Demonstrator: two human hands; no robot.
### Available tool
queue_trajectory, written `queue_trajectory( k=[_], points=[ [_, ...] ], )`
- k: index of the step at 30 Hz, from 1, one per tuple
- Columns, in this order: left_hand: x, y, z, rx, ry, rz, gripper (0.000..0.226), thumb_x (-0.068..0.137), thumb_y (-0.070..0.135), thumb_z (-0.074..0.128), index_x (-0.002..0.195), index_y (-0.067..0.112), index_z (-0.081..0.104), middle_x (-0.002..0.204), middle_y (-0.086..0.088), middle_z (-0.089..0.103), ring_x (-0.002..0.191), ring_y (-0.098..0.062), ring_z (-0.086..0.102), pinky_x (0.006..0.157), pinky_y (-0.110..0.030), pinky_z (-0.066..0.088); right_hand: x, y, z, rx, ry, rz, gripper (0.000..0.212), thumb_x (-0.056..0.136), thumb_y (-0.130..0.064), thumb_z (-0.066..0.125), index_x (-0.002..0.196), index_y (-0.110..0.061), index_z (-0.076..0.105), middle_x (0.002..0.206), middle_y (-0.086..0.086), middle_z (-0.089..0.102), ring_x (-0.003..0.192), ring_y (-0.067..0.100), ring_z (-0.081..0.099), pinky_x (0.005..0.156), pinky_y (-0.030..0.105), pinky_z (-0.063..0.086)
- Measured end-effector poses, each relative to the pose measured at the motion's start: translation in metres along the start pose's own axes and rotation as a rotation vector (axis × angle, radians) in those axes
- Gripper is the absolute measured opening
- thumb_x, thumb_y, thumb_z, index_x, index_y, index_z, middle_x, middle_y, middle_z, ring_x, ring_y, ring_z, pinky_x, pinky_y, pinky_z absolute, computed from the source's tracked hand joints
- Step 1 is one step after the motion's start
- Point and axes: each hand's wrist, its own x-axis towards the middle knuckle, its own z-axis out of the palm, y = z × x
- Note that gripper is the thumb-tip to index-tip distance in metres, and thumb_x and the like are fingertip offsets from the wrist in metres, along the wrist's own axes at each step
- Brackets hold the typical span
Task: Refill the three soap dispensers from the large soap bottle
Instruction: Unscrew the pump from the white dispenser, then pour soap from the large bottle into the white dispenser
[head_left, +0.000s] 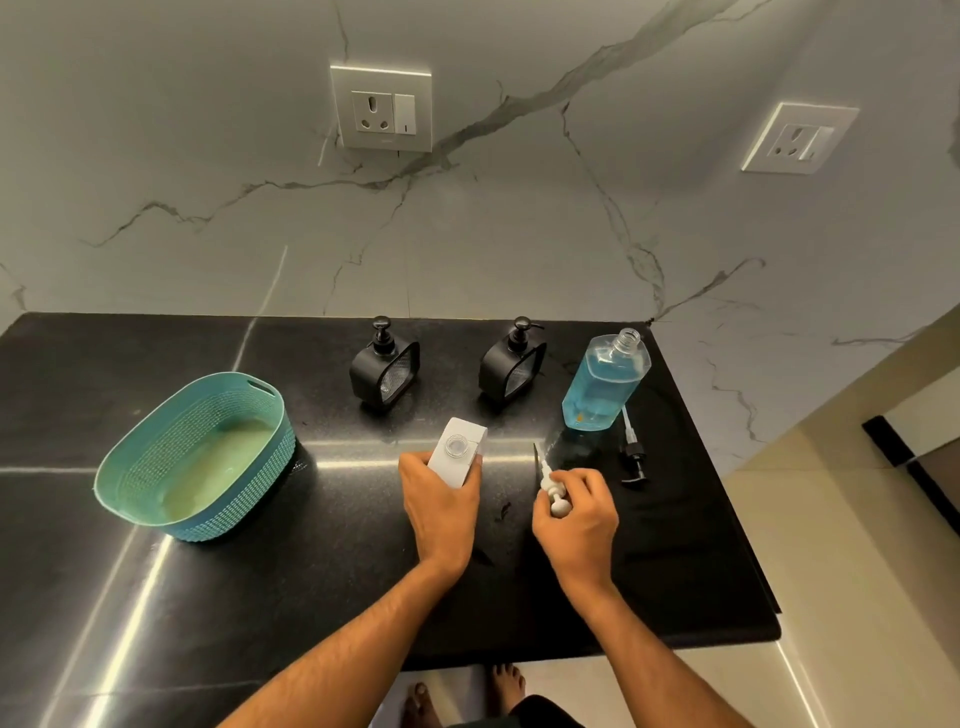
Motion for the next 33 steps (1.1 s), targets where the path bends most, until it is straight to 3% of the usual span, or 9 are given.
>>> queue_trajectory(
  k=[3,9,15,25,29,33],
  points=[
    [-0.004,-0.001,0.003,-0.003,0.008,0.001,0.06,0.078,0.043,0.089,0.109,0.025,0.04,0.1,0.014,0.045,0.093,-0.007,0.056,0.065,-0.015,0.047,-0.01,0.009,0.006,-0.027,-0.026,-0.016,0.027,0.078,-0.015,0.078,0.104,-0.017,0.069,0.102,-0.01,0.052,0.088,0.008,0.055,0.076,0.021,0.05],
    [-0.013,-0.002,0.009,-0.023,0.023,0.031,0.066,0.077,0.033,0.091,0.112,0.028,0.036,0.112,0.005,0.048,0.101,-0.011,0.057,0.073,-0.021,0.055,-0.015,0.016,0.013,-0.064,-0.09,0.007,0.033,0.074,-0.009,0.077,0.105,-0.014,0.065,0.105,-0.007,0.05,0.092,0.009,0.052,0.082,0.018,0.045],
    [-0.019,-0.012,0.01,-0.017,-0.027,0.048,0.066,0.081,0.02,0.087,0.133,0.022,0.046,0.123,0.006,0.059,0.11,-0.009,0.059,0.074,-0.003,0.043,-0.015,0.017,0.014,-0.075,-0.142,0.032,0.043,0.075,-0.011,0.077,0.115,-0.014,0.061,0.11,-0.006,0.05,0.099,0.009,0.052,0.088,0.019,0.044],
    [-0.019,-0.01,0.009,-0.04,-0.02,0.05,0.054,0.086,0.022,0.084,0.132,0.021,0.057,0.118,0.014,0.061,0.105,-0.006,0.063,0.072,0.002,0.045,-0.007,0.015,0.009,-0.052,-0.164,0.006,0.045,0.077,-0.022,0.081,0.116,-0.015,0.06,0.107,-0.004,0.052,0.097,0.011,0.054,0.085,0.025,0.049],
    [-0.016,-0.007,0.008,-0.037,0.006,0.071,0.053,0.086,0.023,0.084,0.132,0.021,0.057,0.119,0.014,0.061,0.104,-0.004,0.062,0.075,-0.001,0.046,0.0,0.016,0.0,0.005,-0.076,-0.016,0.044,0.08,-0.03,0.078,0.118,-0.015,0.059,0.108,-0.006,0.054,0.099,0.011,0.055,0.084,0.026,0.05],
    [-0.006,0.003,0.011,-0.038,0.022,0.1,0.052,0.085,0.022,0.085,0.129,0.02,0.058,0.117,0.014,0.06,0.098,-0.001,0.059,0.075,0.004,0.044,0.029,0.023,-0.017,0.14,0.045,-0.022,0.044,0.081,-0.021,0.081,0.119,-0.02,0.059,0.11,-0.01,0.055,0.101,0.01,0.058,0.084,0.019,0.051]
  ],
)
